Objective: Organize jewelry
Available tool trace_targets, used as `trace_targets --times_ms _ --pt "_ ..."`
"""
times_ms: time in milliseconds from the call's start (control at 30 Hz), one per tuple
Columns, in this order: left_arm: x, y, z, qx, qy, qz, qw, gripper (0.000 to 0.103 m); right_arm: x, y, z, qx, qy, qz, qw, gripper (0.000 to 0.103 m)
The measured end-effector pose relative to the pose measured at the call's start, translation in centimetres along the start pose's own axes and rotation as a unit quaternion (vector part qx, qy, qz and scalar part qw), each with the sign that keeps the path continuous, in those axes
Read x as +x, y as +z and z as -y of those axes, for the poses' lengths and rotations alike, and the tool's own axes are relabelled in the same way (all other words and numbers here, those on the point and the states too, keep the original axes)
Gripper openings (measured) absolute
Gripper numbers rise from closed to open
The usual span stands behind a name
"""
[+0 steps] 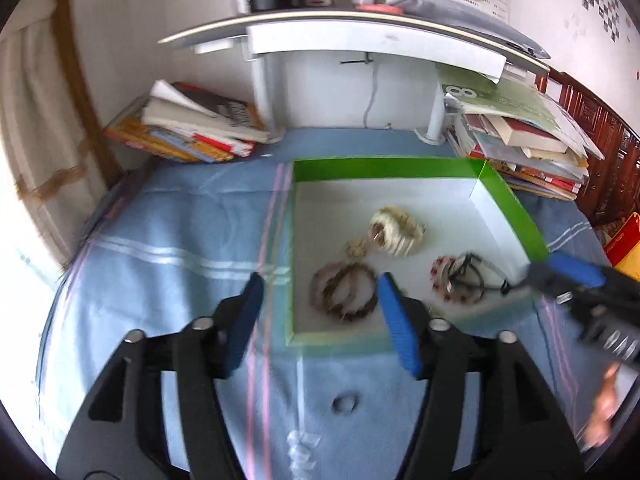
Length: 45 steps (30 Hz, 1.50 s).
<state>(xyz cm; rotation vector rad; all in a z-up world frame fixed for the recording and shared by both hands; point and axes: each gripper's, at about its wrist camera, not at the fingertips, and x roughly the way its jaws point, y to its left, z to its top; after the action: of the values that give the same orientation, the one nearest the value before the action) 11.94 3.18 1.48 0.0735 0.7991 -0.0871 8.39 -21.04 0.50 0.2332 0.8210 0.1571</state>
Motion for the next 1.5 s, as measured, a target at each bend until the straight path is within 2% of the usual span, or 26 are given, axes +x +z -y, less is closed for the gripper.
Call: trace_targets --times_ms 133,233,333,500,667,867,1033,1167,1300,1333,1500 --pt "-1.1 -3.7 -0.8 -0.014 0.001 -0.01 0.9998 0.072 0.0 -4.4 2.6 0.015 -0.057 -0.032 0.998 0.067" --pt "0.3 -6.2 -0.4 -0.022 0.001 -0.043 0.9988 0.072 1.6 -6.8 2.6 0.008 -0.05 -0.077 0.996 0.067" --pt "2.1 -6.9 0.6 -0.007 0.009 -0.067 0.9977 0.072 2.7 -7.7 1.7 -0.009 -0.045 -0.092 0.995 0.067" --pt "3.4 -7.6 1.7 0.007 0.014 -0.079 0.9967 0.072 3.8 -8.4 -0.2 -0.034 -0.039 -0.104 0.993 0.067" --pt "4.5 -8.1 2.0 0.009 0.016 -0.089 0.9959 0.072 4.1 -8.9 -1.3 -0.053 -0.052 -0.103 0.992 0.068" --pt "4.4 -8.4 2.4 0.013 0.009 -0.091 0.9958 0.073 3.6 -9.2 -1.7 -0.062 -0.029 -0.106 0.992 0.068" --pt "3.9 -8.3 2.4 0.013 0.008 -0.086 0.9962 0.076 3.4 -8.8 -1.3 -0.055 -0.05 -0.097 0.992 0.068" --pt "4.2 -8.4 2.1 0.01 0.009 -0.092 0.9957 0.077 3.8 -9.3 -1.4 -0.06 -0.035 -0.109 0.992 0.069" --pt "4.5 -8.6 2.0 0.009 0.01 -0.097 0.9952 0.078 3.6 -9.2 -2.0 -0.062 0.012 -0.116 0.991 0.07" --pt "4.5 -8.7 1.9 0.009 0.01 -0.098 0.9951 0.079 3.5 -9.2 -1.9 -0.061 0.012 -0.114 0.992 0.07" --pt "4.6 -8.9 2.0 0.013 0.007 -0.1 0.9949 0.079 3.5 -8.9 -1.6 -0.069 -0.047 -0.1 0.991 0.07"
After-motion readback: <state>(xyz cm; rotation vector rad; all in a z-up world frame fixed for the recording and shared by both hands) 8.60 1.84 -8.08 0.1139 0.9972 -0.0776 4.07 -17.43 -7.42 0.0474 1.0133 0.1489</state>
